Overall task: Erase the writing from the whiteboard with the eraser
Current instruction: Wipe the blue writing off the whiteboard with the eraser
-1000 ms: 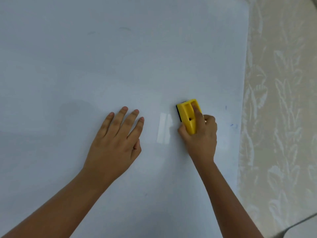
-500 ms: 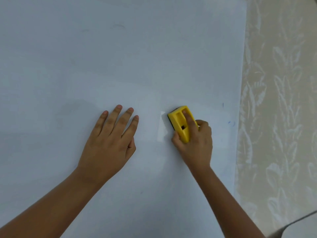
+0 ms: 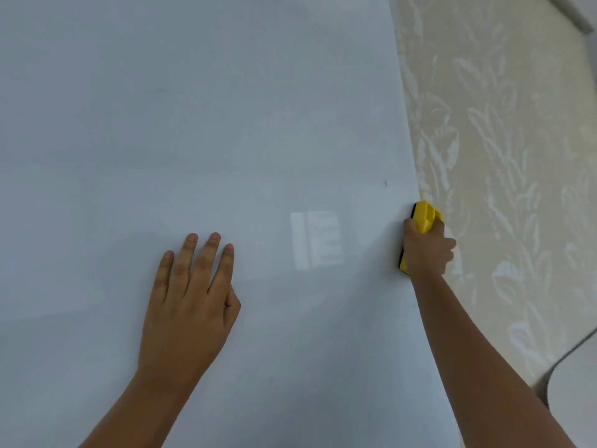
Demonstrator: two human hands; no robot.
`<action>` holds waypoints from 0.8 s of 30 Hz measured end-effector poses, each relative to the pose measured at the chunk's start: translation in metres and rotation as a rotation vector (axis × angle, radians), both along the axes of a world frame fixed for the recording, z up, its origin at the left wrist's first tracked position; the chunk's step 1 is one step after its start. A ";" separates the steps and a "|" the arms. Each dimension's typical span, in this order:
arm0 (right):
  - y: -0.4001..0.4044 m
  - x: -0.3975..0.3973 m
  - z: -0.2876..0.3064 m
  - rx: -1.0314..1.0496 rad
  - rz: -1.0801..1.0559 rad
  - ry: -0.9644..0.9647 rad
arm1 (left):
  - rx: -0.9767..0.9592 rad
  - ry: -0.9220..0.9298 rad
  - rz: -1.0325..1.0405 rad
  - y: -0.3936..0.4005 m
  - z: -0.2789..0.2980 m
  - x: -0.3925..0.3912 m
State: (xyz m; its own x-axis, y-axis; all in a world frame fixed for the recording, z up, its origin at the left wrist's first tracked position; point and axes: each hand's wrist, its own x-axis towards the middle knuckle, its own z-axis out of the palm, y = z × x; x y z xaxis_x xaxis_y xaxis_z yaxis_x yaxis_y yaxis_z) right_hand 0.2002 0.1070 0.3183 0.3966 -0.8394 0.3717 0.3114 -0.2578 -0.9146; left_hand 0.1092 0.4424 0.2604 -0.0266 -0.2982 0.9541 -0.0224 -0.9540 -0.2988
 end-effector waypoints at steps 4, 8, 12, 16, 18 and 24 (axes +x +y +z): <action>0.030 -0.011 0.022 -0.197 0.005 -0.072 | 0.012 0.012 -0.013 0.002 -0.001 0.000; 0.067 -0.014 0.007 -0.660 -0.009 -0.254 | 0.008 0.013 -0.030 0.000 -0.002 0.001; 0.030 -0.005 -0.006 -0.526 -0.080 -0.175 | 0.004 0.007 -0.030 0.000 -0.002 0.002; 0.007 -0.003 0.032 -0.167 -0.005 -0.063 | -0.003 0.028 -0.028 0.000 0.000 0.000; 0.030 -0.008 0.047 -0.289 0.014 -0.125 | 0.000 0.026 -0.032 0.002 0.000 0.000; 0.036 -0.010 0.004 -0.460 -0.039 -0.163 | -0.011 0.029 -0.043 0.001 -0.001 0.000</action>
